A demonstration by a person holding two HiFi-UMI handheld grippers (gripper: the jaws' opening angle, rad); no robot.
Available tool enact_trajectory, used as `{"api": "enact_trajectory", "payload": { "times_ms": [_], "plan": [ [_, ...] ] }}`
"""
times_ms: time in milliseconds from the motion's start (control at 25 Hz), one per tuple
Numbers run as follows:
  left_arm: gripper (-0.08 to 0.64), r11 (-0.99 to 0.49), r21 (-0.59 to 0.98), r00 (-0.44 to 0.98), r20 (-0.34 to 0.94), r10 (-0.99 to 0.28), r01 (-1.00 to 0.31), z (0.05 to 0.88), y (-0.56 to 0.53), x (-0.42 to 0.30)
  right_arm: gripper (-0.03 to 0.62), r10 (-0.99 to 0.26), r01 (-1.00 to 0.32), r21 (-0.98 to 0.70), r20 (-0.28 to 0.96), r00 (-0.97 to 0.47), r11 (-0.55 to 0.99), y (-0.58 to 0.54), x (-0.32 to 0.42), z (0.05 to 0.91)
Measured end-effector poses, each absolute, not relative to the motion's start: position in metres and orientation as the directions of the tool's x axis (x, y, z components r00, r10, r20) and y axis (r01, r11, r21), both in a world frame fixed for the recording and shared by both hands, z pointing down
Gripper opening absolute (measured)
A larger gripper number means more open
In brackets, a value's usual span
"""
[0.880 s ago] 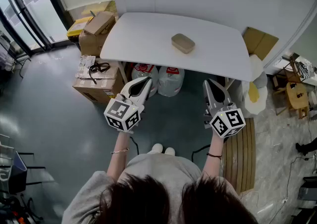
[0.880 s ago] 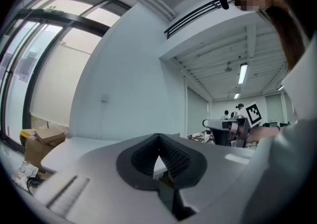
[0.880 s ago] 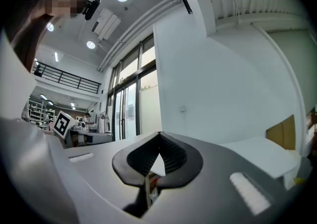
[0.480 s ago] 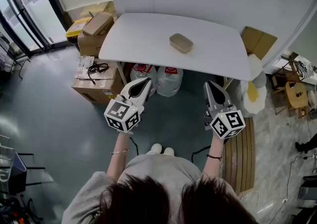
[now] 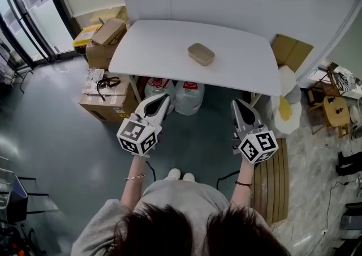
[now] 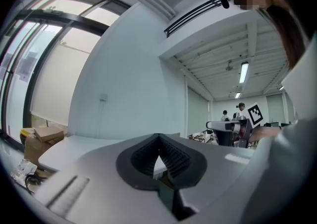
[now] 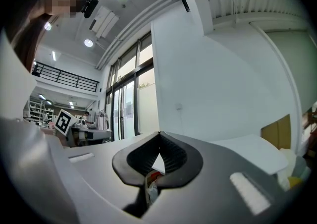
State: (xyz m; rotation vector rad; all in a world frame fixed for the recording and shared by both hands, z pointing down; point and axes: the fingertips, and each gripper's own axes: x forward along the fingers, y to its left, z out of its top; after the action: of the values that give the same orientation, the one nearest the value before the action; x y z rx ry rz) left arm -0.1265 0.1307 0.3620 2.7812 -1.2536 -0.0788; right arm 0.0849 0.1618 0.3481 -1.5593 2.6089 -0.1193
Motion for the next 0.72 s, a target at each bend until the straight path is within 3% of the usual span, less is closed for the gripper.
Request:
{"api": "enact_trajectory", "payload": {
  "times_ms": [720],
  "plan": [
    [-0.011,-0.648,0.106,0.652,0.003,-0.759,-0.755,0.371,0.101,-0.115,0.012,-0.868,-0.850,-0.175,-0.085,-0.490,0.497,0.120,0.090,0.353]
  ]
}}
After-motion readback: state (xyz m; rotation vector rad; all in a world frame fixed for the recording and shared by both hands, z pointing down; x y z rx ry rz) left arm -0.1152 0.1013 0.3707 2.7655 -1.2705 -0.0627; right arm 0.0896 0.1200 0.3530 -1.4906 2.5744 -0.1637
